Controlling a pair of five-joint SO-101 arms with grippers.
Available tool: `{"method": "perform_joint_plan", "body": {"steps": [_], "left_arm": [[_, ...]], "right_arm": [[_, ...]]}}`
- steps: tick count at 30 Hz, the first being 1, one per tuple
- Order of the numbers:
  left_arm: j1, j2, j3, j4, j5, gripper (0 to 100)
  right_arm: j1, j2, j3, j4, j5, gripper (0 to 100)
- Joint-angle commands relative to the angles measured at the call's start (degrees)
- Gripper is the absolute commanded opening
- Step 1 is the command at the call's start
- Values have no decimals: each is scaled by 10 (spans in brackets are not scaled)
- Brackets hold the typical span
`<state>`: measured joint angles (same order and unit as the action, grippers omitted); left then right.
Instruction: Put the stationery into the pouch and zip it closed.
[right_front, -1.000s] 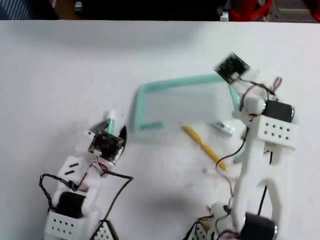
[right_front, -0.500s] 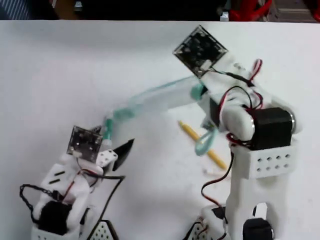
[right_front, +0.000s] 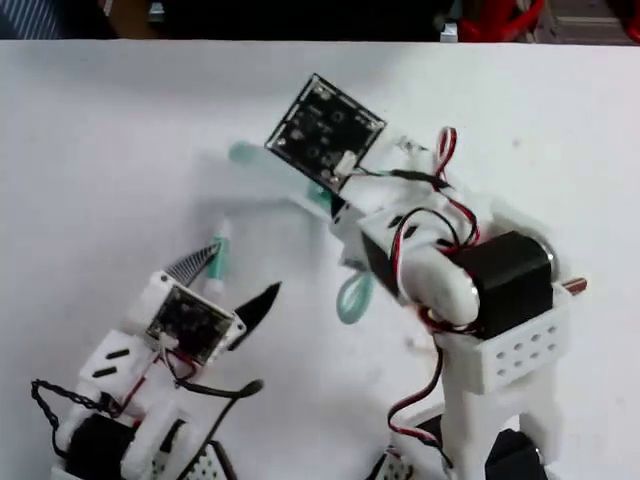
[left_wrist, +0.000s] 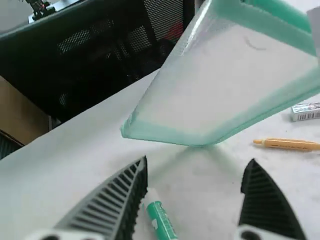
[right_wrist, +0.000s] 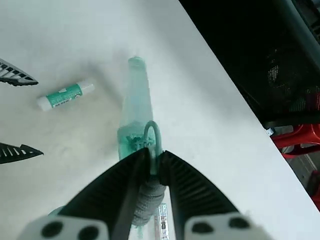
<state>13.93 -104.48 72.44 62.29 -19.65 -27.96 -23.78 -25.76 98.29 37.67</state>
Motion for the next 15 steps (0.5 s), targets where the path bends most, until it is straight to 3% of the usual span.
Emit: {"method": "perform_joint_plan", "body": {"steps": [1, 8, 15], "left_arm": [[-24, 2, -48, -7, -41, 279], [-87, 2, -133, 56, -55, 279], [-85, 2, -136, 92, 39, 279]], "right_arm": [[-7, -58, 7, 3, 11, 16], [-6, -148, 95, 1, 48, 17], [13, -91, -46, 1, -22, 16]]}}
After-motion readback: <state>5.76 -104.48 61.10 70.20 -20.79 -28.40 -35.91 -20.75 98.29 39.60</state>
